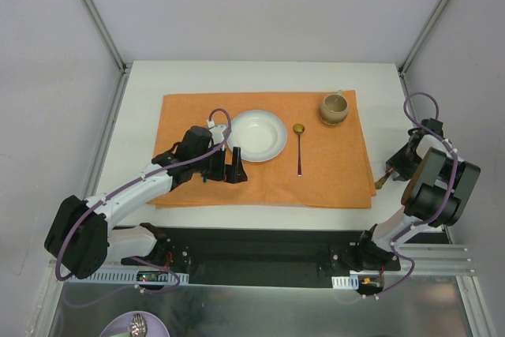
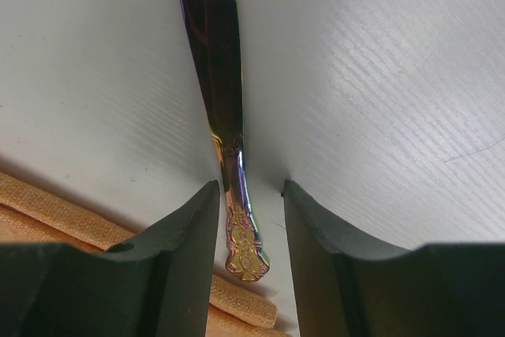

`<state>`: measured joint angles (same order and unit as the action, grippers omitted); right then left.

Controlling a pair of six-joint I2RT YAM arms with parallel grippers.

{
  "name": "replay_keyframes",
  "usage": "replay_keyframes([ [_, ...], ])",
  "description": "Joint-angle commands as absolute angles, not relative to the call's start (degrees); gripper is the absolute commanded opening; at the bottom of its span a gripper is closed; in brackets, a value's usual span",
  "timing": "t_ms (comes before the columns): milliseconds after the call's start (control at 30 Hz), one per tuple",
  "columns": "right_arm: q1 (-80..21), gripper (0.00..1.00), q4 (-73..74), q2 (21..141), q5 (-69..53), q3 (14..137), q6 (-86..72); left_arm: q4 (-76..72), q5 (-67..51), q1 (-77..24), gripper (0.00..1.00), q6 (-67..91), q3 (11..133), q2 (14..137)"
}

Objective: Set the dinner table for one person
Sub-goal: Pick up the knife at the center of the board.

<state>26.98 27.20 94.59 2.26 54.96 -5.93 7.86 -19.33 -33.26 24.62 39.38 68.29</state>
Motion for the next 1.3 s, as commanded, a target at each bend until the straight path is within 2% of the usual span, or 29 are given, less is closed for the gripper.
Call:
replay_keyframes([
  [0,26.6,0.40,25.8,97.6,4.8,55.8,-5.4,6.2,-20.0,-32.7,0.99,25.0,38.8,67.7],
  [467,25.0,0.40,27.3,98.3,7.5,57.0,-5.0,5.5,-20.8,-32.5,0.99,25.2,38.5,68.2],
  [867,25.0,0.33,27.8,98.7,9.1,57.0,-5.6,5.5,-20.9,-32.3,0.99,25.3,38.2,67.9],
  [967,25.0,0.19,27.8,98.7,9.4,57.0,-5.7,5.4,-21.1,-32.3,0.99,25.3,38.2,67.8],
  [1133,25.0,0.14,27.6,99.2,8.4,57.0,-5.8,5.5,-21.1,-32.2,0.99,25.3,38.2,67.5],
  [1267,25.0,0.02,27.5,99.2,8.2,57.0,-5.8,5.4,-21.0,-32.2,0.99,25.3,38.1,67.4],
])
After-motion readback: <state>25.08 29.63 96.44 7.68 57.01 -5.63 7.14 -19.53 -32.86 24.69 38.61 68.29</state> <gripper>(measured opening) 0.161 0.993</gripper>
